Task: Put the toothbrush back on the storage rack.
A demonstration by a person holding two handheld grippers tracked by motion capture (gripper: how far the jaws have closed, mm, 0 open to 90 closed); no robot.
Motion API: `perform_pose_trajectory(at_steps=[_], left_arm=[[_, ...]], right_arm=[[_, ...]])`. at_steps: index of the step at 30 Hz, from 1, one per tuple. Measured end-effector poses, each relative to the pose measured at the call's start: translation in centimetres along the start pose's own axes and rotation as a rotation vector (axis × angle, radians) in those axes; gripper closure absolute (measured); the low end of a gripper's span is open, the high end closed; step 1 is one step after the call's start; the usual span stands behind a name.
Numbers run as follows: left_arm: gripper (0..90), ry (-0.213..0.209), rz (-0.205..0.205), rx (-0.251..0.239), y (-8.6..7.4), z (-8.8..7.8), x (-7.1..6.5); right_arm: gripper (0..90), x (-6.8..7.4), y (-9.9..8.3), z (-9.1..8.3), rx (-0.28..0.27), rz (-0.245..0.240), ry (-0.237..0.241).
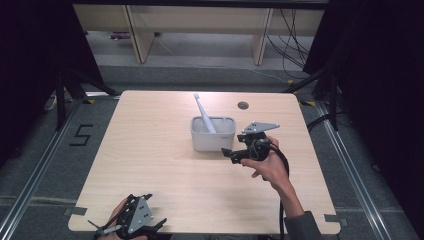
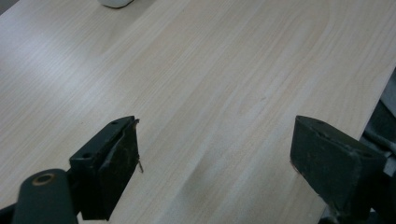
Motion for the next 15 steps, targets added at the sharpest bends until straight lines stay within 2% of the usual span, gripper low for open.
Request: perform_pose_trajectory(at_steps=[1, 2, 3, 4, 5, 7, 8, 15], left_arm=[[14.9, 0.007, -0.002, -0.006, 0.0, 0.0, 0.0], [14.9, 0.008, -0.03, -0.029, 0.0, 0.2, -0.1], [14.9, 0.005, -0.023, -0.021, 0.0, 0.1, -0.1], [14.9, 0.005, 0.0, -0.013, 0.0, 0.0, 0.1], [14.9, 0.006, 0.001, -0.014, 0.0, 0.0, 0.1], [14.9, 0.007, 0.0, -0.015, 0.0, 0.0, 0.0], [15.0, 0.007, 0.003, -0.013, 0.0, 0.0, 0.1], [15.0, 0.006, 0.001, -0.013, 0.0, 0.0, 0.1]], right_arm=[[21.2, 0.1, -0.2, -0.1, 0.003, 0.016, -0.006], [21.0, 0.1, -0.2, 0.0, -0.008, 0.005, -0.001], [21.0, 0.1, -0.4, -0.1, -0.001, 0.016, 0.004], [20.9, 0.1, -0.4, -0.1, -0.002, 0.005, -0.001], [20.7, 0.2, -0.6, -0.1, -0.007, 0.014, 0.004], [20.0, 0.0, -0.7, -0.1, -0.013, -0.01, -0.003], [19.9, 0.2, -0.9, -0.3, 0.0, 0.021, -0.005], [19.6, 0.3, -1.7, -0.5, -0.006, -0.006, -0.003]])
Point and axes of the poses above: each handheld gripper's, and its own axes: z roughly forward along the jaws, y roughly out of its top, x roughly to its left, the point moved 2 cm from there along z, roughly forward along the jaws, and after that the axes turned 1 degree about -z, right-handed, at the moved point
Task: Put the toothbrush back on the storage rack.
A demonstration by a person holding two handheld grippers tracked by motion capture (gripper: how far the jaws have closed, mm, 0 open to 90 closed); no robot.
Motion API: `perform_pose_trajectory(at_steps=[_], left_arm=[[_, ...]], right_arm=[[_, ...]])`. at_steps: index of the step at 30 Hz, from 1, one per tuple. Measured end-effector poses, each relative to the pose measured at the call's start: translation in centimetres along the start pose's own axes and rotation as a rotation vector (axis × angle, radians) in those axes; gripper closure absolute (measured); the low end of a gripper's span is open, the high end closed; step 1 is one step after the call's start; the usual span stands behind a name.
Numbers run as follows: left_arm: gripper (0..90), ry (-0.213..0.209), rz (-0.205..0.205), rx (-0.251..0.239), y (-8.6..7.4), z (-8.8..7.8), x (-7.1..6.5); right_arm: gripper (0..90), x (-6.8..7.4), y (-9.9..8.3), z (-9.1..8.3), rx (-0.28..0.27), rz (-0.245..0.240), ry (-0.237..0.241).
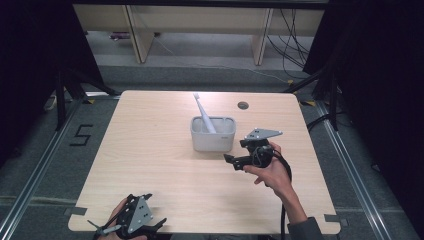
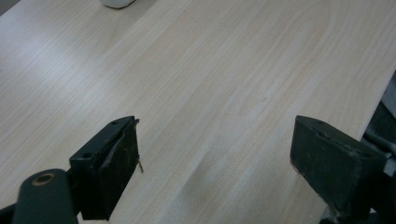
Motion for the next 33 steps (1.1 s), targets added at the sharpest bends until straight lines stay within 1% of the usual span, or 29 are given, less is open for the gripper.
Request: perform_pose_trajectory(at_steps=[2, 3, 4, 5, 6, 7, 9, 10, 11, 12, 13, 15, 16, 18, 19, 20, 21, 22, 23, 24, 25, 26, 27, 28, 29, 30, 31, 32, 33], left_arm=[[14.9, 0.0, -0.001, -0.001, 0.0, 0.0, 0.0], [14.9, 0.0, 0.002, 0.002, 0.0, 0.0, 0.0], [14.9, 0.0, 0.002, 0.002, 0.0, 0.0, 0.0], [14.9, 0.0, 0.003, 0.003, 0.0, 0.0, 0.0], [14.9, 0.0, 0.003, 0.003, 0.0, 0.0, 0.0], [14.9, 0.0, 0.002, 0.003, 0.0, 0.0, 0.0], [14.9, 0.0, 0.002, 0.005, 0.0, 0.0, 0.0], [14.9, 0.0, 0.002, 0.004, 0.0, 0.0, 0.1], [15.0, 0.0, 0.001, 0.004, 0.0, 0.0, 0.0], [15.0, 0.0, 0.002, 0.004, 0.0, 0.0, 0.0], [14.9, 0.0, 0.002, 0.004, 0.0, 0.0, 0.0], [14.9, -0.003, -0.006, 0.01, -0.1, 0.0, 0.0], [14.9, -0.003, -0.006, 0.01, -0.1, 0.0, 0.0], [14.9, -0.003, -0.007, 0.01, -0.1, 0.0, 0.0], [14.9, -0.003, -0.006, 0.013, -0.1, -0.1, 0.0], [14.9, -0.001, -0.003, 0.013, -0.1, -0.1, 0.0], [14.9, 0.002, 0.006, 0.007, 0.0, 0.0, 0.1], [14.9, 0.002, 0.006, 0.007, 0.0, -0.1, 0.1], [14.9, 0.0, -0.002, 0.012, -0.1, -0.1, 0.1], [14.9, 0.0, -0.004, 0.013, -0.1, -0.1, 0.1], [14.9, 0.0, -0.004, 0.012, -0.1, 0.0, 0.1], [14.9, 0.0, -0.004, 0.013, -0.1, -0.1, 0.1], [14.9, 0.0, -0.004, 0.012, -0.1, -0.1, 0.1], [14.9, 0.0, -0.004, 0.013, -0.1, -0.1, 0.1], [14.9, 0.0, -0.003, 0.013, -0.1, -0.1, 0.1], [14.9, -0.001, -0.003, 0.014, -0.1, 0.0, 0.0], [14.9, -0.001, -0.003, 0.014, -0.1, 0.0, 0.0], [14.9, -0.001, -0.003, 0.014, -0.1, -0.1, 0.0], [14.9, -0.001, -0.003, 0.014, -0.1, -0.1, 0.0]], right_arm=[[19.4, 0.1, -0.3, -0.1, 0.013, 0.007, -0.007], [19.4, 0.0, -0.4, 0.1, 0.005, -0.01, 0.001], [19.3, 0.1, -0.6, 0.0, 0.01, 0.003, 0.003], [19.3, 0.1, -0.7, 0.0, 0.014, -0.009, 0.003], [19.3, 0.1, -0.8, -0.1, 0.005, -0.006, -0.015], [19.3, 0.1, -0.9, -0.1, 0.009, -0.006, 0.0], [19.2, 0.3, -1.1, -0.3, 0.017, 0.017, -0.008], [19.1, 0.2, -1.2, -0.2, 0.011, 0.008, 0.003], [19.1, 0.3, -1.3, -0.4, 0.02, 0.02, -0.008], [19.1, 0.2, -1.4, -0.4, 0.009, -0.007, -0.011], [19.1, 0.4, -1.6, -0.5, 0.022, 0.034, -0.007], [19.1, 0.3, -1.8, -0.5, 0.019, 0.021, -0.007], [19.1, 0.4, -1.9, -0.6, 0.025, 0.035, -0.006], [19.1, 0.2, -2.1, -0.5, 0.014, 0.01, 0.006], [19.1, 0.3, -2.3, -0.7, 0.019, 0.023, -0.005], [19.1, 0.3, -2.4, -0.7, 0.018, 0.02, -0.005], [19.0, 0.4, -2.6, -0.8, 0.02, 0.046, -0.012], [19.1, 0.2, -2.7, -0.8, 0.016, 0.015, -0.012], [19.1, 0.3, -2.8, -0.9, 0.025, 0.046, -0.013], [19.1, 0.3, -3.0, -0.8, 0.011, 0.038, -0.003], [19.1, 0.3, -3.2, -0.8, 0.02, 0.049, -0.001], [19.1, 0.4, -3.4, -1.0, 0.024, 0.05, -0.016], [19.1, 0.1, -3.5, -1.0, 0.021, 0.015, -0.021], [19.1, 0.2, -3.7, -1.0, 0.028, 0.027, -0.021], [19.0, 0.4, -3.8, -0.9, 0.013, 0.045, -0.015], [19.0, 0.3, -4.0, -1.0, 0.029, 0.04, 0.0], [19.0, 0.2, -4.1, -1.1, 0.026, 0.032, -0.014], [19.0, 0.4, -4.2, -1.2, 0.026, 0.058, -0.011], [18.8, 0.2, -4.3, -1.2, 0.017, 0.025, -0.02]])
Point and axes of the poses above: each handheld gripper's, and its own axes: z roughly forward along the jaws, y roughly out of its top, x roughly to its left, the point moved 2 cm from there along z, roughly forward along the jaws, and after that the axes turned 1 degree about -z, right-handed, at the moved point
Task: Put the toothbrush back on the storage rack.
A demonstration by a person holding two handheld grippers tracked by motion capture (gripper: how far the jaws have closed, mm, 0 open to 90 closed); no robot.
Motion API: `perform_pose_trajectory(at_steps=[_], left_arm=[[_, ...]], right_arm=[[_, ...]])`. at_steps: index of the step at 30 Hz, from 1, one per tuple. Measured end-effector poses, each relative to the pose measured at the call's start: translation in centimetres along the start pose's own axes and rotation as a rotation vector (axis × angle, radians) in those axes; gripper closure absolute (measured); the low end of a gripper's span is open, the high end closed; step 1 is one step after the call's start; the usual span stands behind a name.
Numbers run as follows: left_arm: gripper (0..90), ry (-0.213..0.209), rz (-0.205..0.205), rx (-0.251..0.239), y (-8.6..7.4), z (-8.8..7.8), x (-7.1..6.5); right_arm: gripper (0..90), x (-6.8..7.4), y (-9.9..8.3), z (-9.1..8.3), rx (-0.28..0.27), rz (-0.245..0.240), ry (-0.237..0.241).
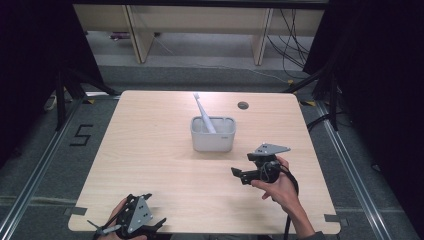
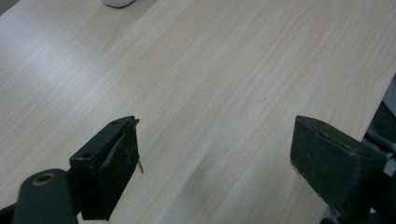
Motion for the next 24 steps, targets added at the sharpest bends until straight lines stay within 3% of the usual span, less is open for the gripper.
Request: perform_pose_trajectory(at_steps=[1, 2, 5, 7, 8, 10, 11, 12, 15, 17, 18, 19, 20, 21, 22, 23, 24], left_arm=[[15.0, 0.0, 0.0, 0.0, 0.0, 0.0, 0.0], [14.9, 0.001, -0.001, -0.001, 0.0, 0.0, 0.0], [14.9, 0.004, 0.006, -0.007, 0.0, 0.0, 0.1], [14.9, 0.004, 0.008, -0.007, 0.0, 0.0, 0.1], [14.9, 0.005, 0.008, -0.007, 0.0, 0.0, 0.1], [15.0, 0.006, 0.006, -0.009, 0.0, 0.0, 0.1], [14.9, 0.005, 0.007, -0.008, 0.0, 0.0, 0.1], [14.9, 0.005, 0.008, -0.007, 0.0, 0.0, 0.1], [14.9, 0.005, 0.009, -0.007, 0.0, 0.0, 0.1], [14.9, 0.007, 0.006, -0.009, 0.0, 0.0, 0.1], [14.9, 0.008, 0.005, -0.009, 0.0, 0.0, 0.1], [15.0, 0.009, 0.003, -0.012, 0.0, 0.0, 0.1], [15.0, 0.009, 0.001, -0.012, 0.0, 0.0, 0.1], [14.9, 0.007, -0.008, -0.006, 0.0, 0.0, 0.0], [14.9, 0.011, -0.005, -0.006, 0.0, 0.0, 0.0], [15.0, 0.014, -0.004, -0.004, 0.0, 0.0, 0.0], [15.0, 0.013, -0.002, -0.002, 0.0, 0.0, 0.0]], right_arm=[[18.7, 0.3, -0.1, -0.1, 0.01, 0.039, 0.018], [18.5, 0.1, -0.2, -0.1, 0.002, 0.018, 0.015], [17.0, 0.2, -0.7, -0.3, -0.013, 0.038, 0.015], [16.2, 0.1, -0.9, -0.3, -0.019, 0.013, 0.015], [16.2, 0.3, -1.1, -0.3, -0.028, 0.032, 0.008], [16.2, 0.3, -1.4, -0.3, -0.022, 0.024, 0.029], [16.2, 0.5, -1.6, -0.4, -0.018, 0.059, 0.021], [16.2, 0.3, -1.7, -0.3, -0.03, 0.021, 0.027], [16.2, 0.5, -2.1, -0.6, -0.01, 0.07, 0.013], [16.2, 0.2, -2.4, -0.5, -0.025, 0.038, 0.024], [16.2, 0.4, -2.6, -0.7, -0.023, 0.073, 0.017], [16.2, 0.1, -2.6, -0.7, -0.026, 0.04, 0.018], [16.2, 0.3, -2.8, -0.9, -0.012, 0.071, 0.007], [16.2, 0.0, -2.9, -0.9, -0.027, 0.038, 0.004], [16.2, 0.2, -3.1, -0.9, -0.021, 0.076, 0.015], [16.2, 0.0, -3.2, -1.1, -0.02, 0.049, -0.001], [16.2, 0.0, -3.4, -1.1, -0.024, 0.053, 0.0]])
Point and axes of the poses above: each handheld gripper's, and its own axes: z roughly forward along the jaws, y roughly out of its top, x roughly to its left, the point moved 2 cm from there along z, roughly forward along the jaws, and after that the axes turned 1 degree about -z, right-handed, at the moved point
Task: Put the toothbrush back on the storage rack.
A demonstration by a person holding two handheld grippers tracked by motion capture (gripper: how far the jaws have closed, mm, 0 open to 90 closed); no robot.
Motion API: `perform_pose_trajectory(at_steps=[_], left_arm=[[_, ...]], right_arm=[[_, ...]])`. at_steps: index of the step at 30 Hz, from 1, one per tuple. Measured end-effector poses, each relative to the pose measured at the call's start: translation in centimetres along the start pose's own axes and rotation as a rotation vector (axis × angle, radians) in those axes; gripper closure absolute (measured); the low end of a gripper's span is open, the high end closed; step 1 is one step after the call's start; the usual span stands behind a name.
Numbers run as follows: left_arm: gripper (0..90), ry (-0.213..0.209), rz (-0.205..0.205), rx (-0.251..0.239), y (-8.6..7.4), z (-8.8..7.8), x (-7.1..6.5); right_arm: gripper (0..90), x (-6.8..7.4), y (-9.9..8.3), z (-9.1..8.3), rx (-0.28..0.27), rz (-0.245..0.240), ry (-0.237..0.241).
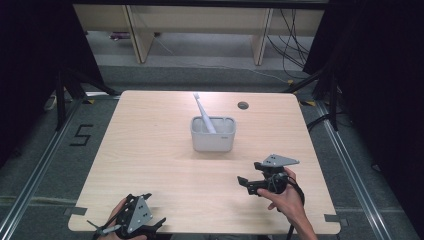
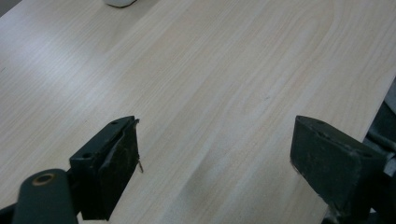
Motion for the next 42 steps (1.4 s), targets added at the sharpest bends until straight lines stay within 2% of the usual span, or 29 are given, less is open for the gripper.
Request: perform_pose_trajectory(at_steps=[2, 3, 4, 5, 6, 9, 10, 11, 12, 13, 14, 15, 18, 19, 20, 21, 23, 24, 25, 26, 28, 29, 30, 32, 34, 38, 39, 40, 42], left_arm=[[14.9, 0.0, -0.001, 0.0, 0.0, 0.0, 0.0], [14.9, 0.0, -0.001, 0.0, 0.0, 0.0, 0.0], [15.0, 0.0, 0.0, 0.0, 0.0, 0.0, 0.0], [14.9, 0.001, 0.0, 0.0, 0.0, 0.0, 0.0], [14.9, 0.001, -0.001, -0.001, 0.0, 0.0, 0.0], [14.9, 0.003, 0.0, 0.0, 0.0, 0.0, 0.0], [14.9, 0.003, 0.0, 0.0, 0.0, 0.0, 0.0], [14.9, 0.003, -0.001, -0.001, 0.0, 0.0, 0.0], [14.9, 0.004, -0.002, -0.003, 0.0, 0.0, 0.0], [14.9, 0.004, -0.001, -0.002, 0.0, 0.0, 0.0], [14.9, 0.003, -0.001, -0.002, 0.0, 0.0, 0.0], [14.9, 0.003, -0.001, -0.002, 0.0, 0.0, 0.0], [14.9, -0.006, 0.0, 0.002, 0.0, -0.1, 0.0], [14.9, -0.007, 0.001, 0.004, 0.0, -0.1, 0.0], [14.9, -0.007, -0.001, 0.003, 0.0, 0.0, 0.0], [14.9, -0.007, -0.001, 0.002, 0.0, 0.0, 0.0], [14.9, -0.006, -0.001, 0.001, 0.0, 0.0, 0.0], [14.9, -0.007, -0.002, 0.001, 0.0, 0.0, 0.0], [15.0, -0.008, 0.001, 0.003, 0.0, -0.1, 0.0], [14.9, -0.008, 0.003, 0.005, 0.0, -0.1, 0.0], [14.9, -0.009, 0.003, 0.005, 0.0, 0.0, 0.0], [14.9, -0.009, 0.001, 0.003, 0.0, 0.0, 0.0], [14.9, -0.007, 0.01, -0.001, 0.0, 0.0, 0.0], [14.9, -0.008, 0.002, 0.004, 0.0, 0.0, 0.0], [14.9, -0.008, 0.004, 0.006, 0.0, -0.1, 0.0], [14.9, -0.007, 0.007, -0.005, 0.0, 0.0, 0.0], [14.9, -0.007, 0.002, 0.005, 0.0, 0.0, 0.0], [14.9, -0.008, -0.001, 0.003, 0.0, 0.0, -0.1], [14.9, -0.009, 0.001, 0.002, 0.0, 0.0, 0.0]], right_arm=[[16.2, -0.1, -0.3, -0.1, -0.003, -0.005, -0.004], [16.2, 0.1, -0.5, -0.2, -0.003, 0.031, 0.006], [16.2, -0.1, -0.5, -0.2, -0.003, 0.008, -0.001], [16.2, 0.2, -0.7, -0.3, 0.001, 0.036, 0.005], [16.2, -0.1, -0.8, -0.3, 0.002, 0.002, 0.0], [16.2, 0.1, -1.3, -0.4, 0.012, 0.024, -0.009], [16.2, -0.1, -1.4, -0.5, 0.005, 0.001, -0.014], [16.2, 0.2, -1.6, -0.5, 0.01, 0.034, -0.005], [16.2, 0.0, -1.7, -0.6, 0.004, 0.005, -0.008], [16.2, 0.3, -1.8, -0.6, 0.009, 0.036, -0.002], [16.2, 0.0, -1.8, -0.7, 0.001, 0.003, -0.016], [16.2, 0.4, -1.9, -0.7, 0.012, 0.048, 0.005], [16.2, 0.2, -2.2, -0.9, 0.001, 0.005, -0.007], [16.2, 0.5, -2.3, -0.9, 0.003, 0.044, 0.003], [16.2, 0.2, -2.3, -1.0, 0.008, 0.014, -0.004], [16.2, 0.3, -2.5, -1.0, 0.005, 0.032, 0.005], [16.2, 0.4, -2.7, -1.2, 0.005, 0.017, -0.006], [16.2, 0.6, -2.9, -1.3, 0.01, 0.043, -0.002], [16.2, 0.3, -2.9, -1.5, 0.015, 0.003, -0.024], [16.2, 0.5, -3.1, -1.5, 0.008, 0.018, -0.024], [16.2, 0.5, -3.3, -1.8, 0.016, 0.008, -0.03], [16.2, 0.7, -3.4, -1.8, 0.019, 0.038, -0.018], [16.2, 0.6, -3.5, -2.0, 0.02, 0.017, -0.03], [16.2, 0.7, -3.7, -2.2, 0.021, 0.017, -0.043], [16.3, 0.5, -3.9, -2.3, 0.016, -0.015, -0.036], [16.4, 0.9, -4.3, -2.8, 0.037, 0.008, -0.051], [16.4, 0.8, -4.3, -2.8, 0.034, -0.007, -0.053], [16.4, 1.0, -4.4, -2.9, 0.043, 0.014, -0.046], [16.4, 0.8, -4.7, -3.0, 0.048, -0.009, -0.045]])
Point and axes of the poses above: each handheld gripper's, and its own axes: z roughly forward along the jaws, y roughly out of its top, x roughly to its left, the point moved 2 cm from there along z, roughly forward along the jaws, and after that the axes turned 1 degree about -z, right-handed, at the moved point
